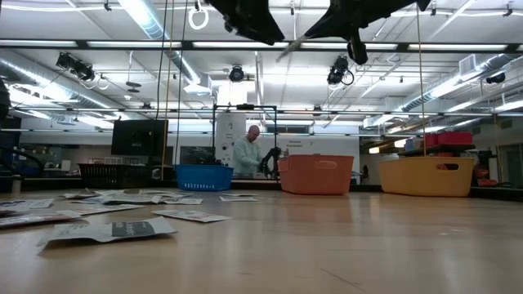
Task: Pick & Place First Aid Supplies
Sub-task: Put the bandage into the yellow bin
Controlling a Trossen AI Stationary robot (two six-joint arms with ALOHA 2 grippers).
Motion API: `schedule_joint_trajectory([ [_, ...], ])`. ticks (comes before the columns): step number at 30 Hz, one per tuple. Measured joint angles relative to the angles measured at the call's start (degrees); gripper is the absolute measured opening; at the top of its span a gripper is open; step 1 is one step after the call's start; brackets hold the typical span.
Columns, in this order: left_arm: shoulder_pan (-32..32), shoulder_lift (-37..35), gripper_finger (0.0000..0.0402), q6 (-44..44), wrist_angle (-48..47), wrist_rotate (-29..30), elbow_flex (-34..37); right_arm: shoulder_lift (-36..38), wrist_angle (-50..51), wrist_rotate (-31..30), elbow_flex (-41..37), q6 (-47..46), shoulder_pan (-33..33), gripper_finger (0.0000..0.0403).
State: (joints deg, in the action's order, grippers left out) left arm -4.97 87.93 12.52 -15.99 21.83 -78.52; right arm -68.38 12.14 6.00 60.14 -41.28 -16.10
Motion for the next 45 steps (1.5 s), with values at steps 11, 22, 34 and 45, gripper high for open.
schedule_joint_trajectory([
  [11, 3.40, -8.16, 0.0293, -4.51, -4.59, 0.43, 0.02, 0.00, 5.40, -8.46, 0.00, 0.09, 0.00, 0.0002],
  [22, 7.21, -15.98, 0.0293, -6.57, -3.51, 0.44, 0.01, 0.00, 7.33, -21.88, 0.00, 0.70, -1.15, 0.0001],
  [34, 7.19, -16.73, 0.0293, -8.88, -3.43, 0.41, 0.04, 0.00, 15.81, -25.09, 0.00, 6.24, -13.36, 0.0000],
  [45, 7.19, -16.73, 0.0293, -8.92, -3.37, 0.43, 0.04, 0.00, 36.87, -38.45, 0.00, 4.40, -17.21, 0.0000],
])
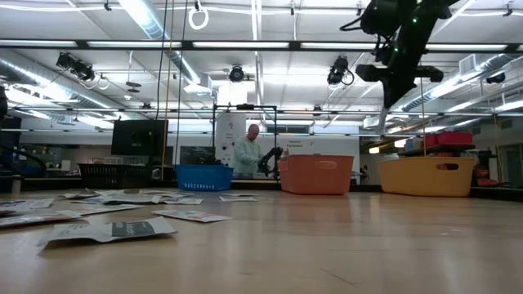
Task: Pick & Place First Aid Supplies
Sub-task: Put the bandage into the yellow bin
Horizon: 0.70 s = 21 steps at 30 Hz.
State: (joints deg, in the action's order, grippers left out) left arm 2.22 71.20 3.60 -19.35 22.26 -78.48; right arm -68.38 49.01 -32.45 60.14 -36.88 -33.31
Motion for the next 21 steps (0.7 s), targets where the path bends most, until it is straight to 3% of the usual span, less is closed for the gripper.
schedule_joint_trajectory([
  [9, -0.11, 0.00, 0.0293, -0.02, 0.00, 0.00, 0.00, 0.00, 9.16, -4.02, -0.12, -4.08, -0.08, 0.0000],
  [21, -0.11, 0.00, 0.0293, -0.06, 0.02, 0.61, 0.00, 0.00, 5.86, -10.16, -11.74, -13.87, 0.11, 0.0000],
])
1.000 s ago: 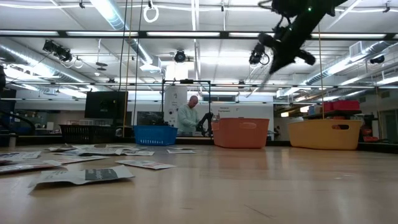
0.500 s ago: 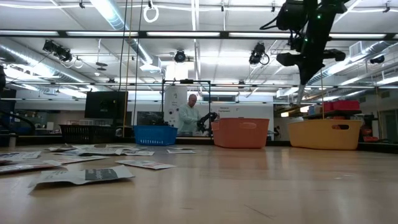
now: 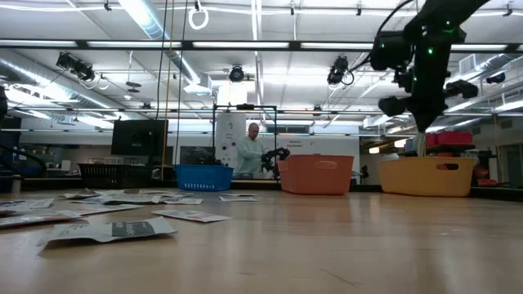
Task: Pick & Place First Aid Supplies
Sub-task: Put the bandage into the yellow bin
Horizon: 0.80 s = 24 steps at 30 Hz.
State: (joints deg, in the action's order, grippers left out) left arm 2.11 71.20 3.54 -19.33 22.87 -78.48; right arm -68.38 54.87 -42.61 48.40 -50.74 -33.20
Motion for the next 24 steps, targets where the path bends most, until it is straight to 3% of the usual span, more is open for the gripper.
schedule_joint_trajectory([
  [9, 0.00, 0.02, 0.0293, 0.01, -0.21, 0.04, 0.00, 0.00, -12.52, -1.83, -8.15, -1.48, 0.17, 0.0000],
  [24, -0.01, 0.02, 0.0293, -0.01, -0.34, 1.53, 0.00, 0.00, -16.09, -6.37, -9.81, 0.22, -0.12, 0.0016],
])
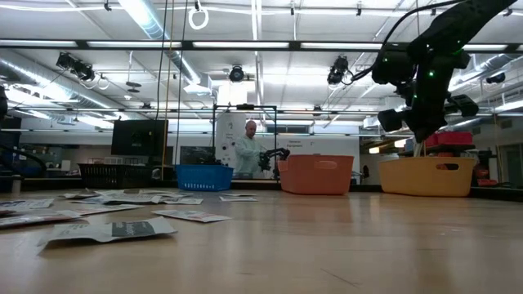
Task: Pick & Place First Aid Supplies
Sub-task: Put the bandage into the yellow bin, then put the towelette pack into the orange bin
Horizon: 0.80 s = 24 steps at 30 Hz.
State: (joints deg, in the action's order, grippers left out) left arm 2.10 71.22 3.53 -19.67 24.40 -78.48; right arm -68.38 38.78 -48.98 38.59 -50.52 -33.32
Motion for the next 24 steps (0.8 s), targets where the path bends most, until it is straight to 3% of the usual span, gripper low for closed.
schedule_joint_trajectory([
  [7, -0.01, 0.00, 0.0293, -0.36, -0.01, 0.00, 0.00, 0.00, -0.64, 2.21, 0.00, 3.01, -0.02, 0.0056],
  [18, 0.01, 0.00, 0.0293, -1.01, -0.01, 0.00, 0.00, 0.00, -1.22, 3.55, 0.00, 3.47, 0.05, 0.0229],
  [24, -0.01, 0.02, 0.0293, -0.94, -0.01, 0.00, 0.00, 0.00, -2.68, 4.25, 0.00, 4.78, 0.76, 0.0275],
])
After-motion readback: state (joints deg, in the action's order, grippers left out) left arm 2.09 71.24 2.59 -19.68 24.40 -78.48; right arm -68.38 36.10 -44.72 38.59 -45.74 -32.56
